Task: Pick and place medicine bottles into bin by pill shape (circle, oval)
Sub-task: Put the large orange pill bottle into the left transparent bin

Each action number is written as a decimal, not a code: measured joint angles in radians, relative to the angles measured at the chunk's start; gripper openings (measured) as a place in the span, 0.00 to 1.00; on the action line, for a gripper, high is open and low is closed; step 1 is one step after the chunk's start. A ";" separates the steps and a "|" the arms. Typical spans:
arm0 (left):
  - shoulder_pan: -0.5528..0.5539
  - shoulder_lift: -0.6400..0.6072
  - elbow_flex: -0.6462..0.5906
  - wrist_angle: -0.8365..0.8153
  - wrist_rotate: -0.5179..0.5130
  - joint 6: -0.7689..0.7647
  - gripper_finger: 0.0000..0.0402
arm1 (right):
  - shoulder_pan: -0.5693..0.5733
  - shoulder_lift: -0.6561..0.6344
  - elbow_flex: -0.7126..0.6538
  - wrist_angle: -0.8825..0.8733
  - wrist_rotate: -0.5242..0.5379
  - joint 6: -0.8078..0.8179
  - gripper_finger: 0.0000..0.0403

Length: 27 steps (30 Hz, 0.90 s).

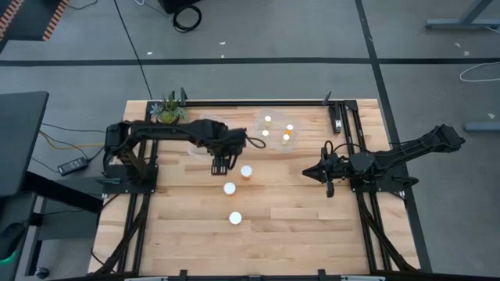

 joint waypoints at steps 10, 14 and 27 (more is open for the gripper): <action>0.153 0.000 0.008 0.003 0.000 0.105 0.57 | 0.000 0.000 0.000 0.000 0.000 0.000 0.08; 0.211 0.000 0.008 0.002 0.000 0.118 0.53 | 0.000 0.000 0.000 0.000 0.000 0.000 0.08; 0.416 0.017 -0.002 0.031 0.014 0.173 0.57 | 0.000 0.000 0.000 0.000 0.000 0.000 0.08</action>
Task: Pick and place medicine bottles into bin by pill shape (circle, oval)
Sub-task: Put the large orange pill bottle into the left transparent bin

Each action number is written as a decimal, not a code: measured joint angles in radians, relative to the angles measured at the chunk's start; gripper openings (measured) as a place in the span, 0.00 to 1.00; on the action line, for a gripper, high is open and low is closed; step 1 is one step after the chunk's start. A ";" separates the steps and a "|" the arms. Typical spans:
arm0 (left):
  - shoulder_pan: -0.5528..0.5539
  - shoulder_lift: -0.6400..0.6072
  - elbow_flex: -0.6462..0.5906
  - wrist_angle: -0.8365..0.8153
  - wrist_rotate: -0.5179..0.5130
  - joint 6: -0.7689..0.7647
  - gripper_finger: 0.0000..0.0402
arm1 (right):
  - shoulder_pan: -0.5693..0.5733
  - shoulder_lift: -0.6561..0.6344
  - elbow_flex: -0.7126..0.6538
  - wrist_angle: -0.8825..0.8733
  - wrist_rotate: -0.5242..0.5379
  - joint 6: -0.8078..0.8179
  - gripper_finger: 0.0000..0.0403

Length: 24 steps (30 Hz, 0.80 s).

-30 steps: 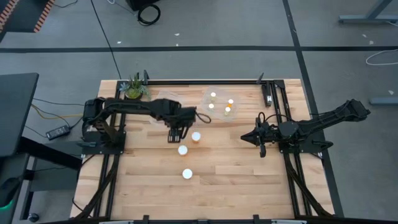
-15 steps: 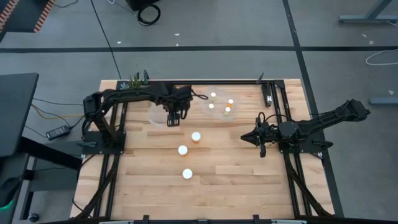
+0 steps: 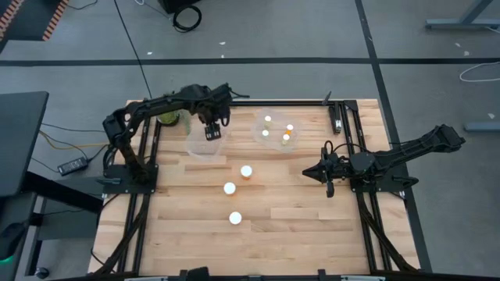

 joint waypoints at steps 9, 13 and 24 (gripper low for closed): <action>0.059 0.091 0.000 0.014 0.028 0.040 0.58 | 0.000 0.000 0.000 -0.007 0.000 0.000 0.08; 0.070 0.147 0.000 0.019 0.028 0.065 0.58 | 0.000 0.000 0.000 -0.008 0.000 0.000 0.08; 0.107 0.177 0.000 0.018 0.028 0.073 0.59 | 0.000 0.000 -0.001 -0.008 0.000 0.000 0.08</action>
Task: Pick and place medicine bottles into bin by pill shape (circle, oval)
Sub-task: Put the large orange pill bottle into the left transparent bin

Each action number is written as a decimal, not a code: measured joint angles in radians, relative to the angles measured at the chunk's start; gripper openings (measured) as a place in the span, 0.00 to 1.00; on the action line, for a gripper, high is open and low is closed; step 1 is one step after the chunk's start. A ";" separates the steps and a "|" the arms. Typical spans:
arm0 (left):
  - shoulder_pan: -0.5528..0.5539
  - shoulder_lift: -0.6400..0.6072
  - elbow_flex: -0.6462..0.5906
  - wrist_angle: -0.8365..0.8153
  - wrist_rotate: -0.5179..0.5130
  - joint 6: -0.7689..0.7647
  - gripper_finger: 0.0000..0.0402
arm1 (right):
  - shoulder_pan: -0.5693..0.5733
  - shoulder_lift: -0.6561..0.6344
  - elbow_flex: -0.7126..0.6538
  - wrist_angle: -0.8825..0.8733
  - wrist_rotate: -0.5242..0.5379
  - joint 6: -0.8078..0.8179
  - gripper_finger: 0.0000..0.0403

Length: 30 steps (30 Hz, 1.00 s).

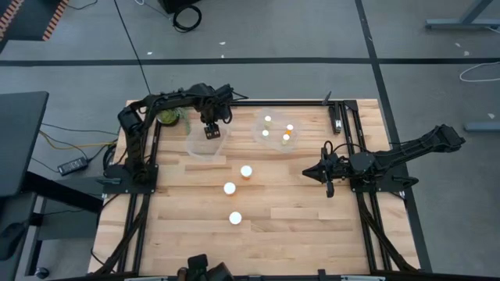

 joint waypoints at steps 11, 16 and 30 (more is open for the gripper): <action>0.022 0.000 0.000 0.003 -0.008 0.031 0.59 | 0.000 0.000 0.000 0.000 0.000 0.000 0.08; 0.015 0.000 0.000 0.002 -0.010 0.032 0.67 | 0.000 0.000 0.000 0.000 0.000 0.000 0.08; -0.015 -0.101 0.000 -0.024 -0.071 0.032 0.72 | 0.000 0.000 0.000 0.000 0.000 0.000 0.08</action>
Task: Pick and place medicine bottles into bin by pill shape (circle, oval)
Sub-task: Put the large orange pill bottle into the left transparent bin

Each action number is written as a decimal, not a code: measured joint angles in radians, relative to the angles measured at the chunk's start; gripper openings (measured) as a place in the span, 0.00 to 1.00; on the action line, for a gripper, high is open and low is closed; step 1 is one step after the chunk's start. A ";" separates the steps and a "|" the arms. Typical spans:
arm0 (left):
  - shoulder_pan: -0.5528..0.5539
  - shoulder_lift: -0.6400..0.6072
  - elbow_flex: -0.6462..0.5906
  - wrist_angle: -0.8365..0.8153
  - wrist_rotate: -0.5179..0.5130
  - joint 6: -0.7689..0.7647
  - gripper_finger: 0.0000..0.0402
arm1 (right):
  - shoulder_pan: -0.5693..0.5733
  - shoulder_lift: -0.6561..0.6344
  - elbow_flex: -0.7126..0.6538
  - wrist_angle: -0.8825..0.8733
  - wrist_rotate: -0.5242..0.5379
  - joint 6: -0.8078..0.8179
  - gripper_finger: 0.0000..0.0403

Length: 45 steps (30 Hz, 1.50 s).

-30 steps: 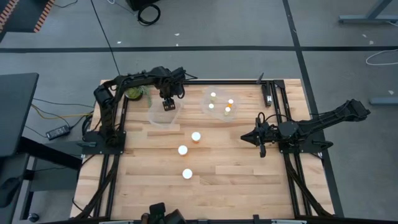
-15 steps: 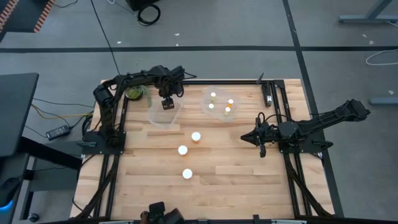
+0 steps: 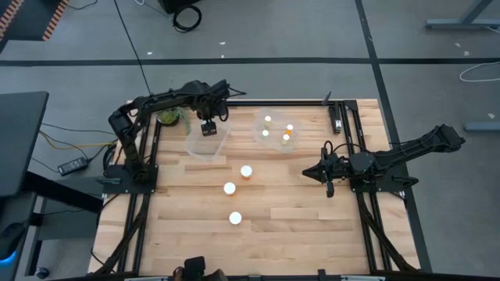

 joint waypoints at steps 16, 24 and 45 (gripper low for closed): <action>-0.185 -0.049 0.000 0.040 0.319 -0.078 0.72 | 0.000 0.000 0.000 0.000 0.000 0.000 0.08; -0.330 -0.042 0.000 0.096 0.317 -0.087 0.72 | 0.000 0.000 0.000 0.000 0.000 0.000 0.08; -0.570 0.006 -0.001 0.344 0.226 -0.074 0.72 | 0.000 0.003 0.000 -0.020 0.000 0.000 0.08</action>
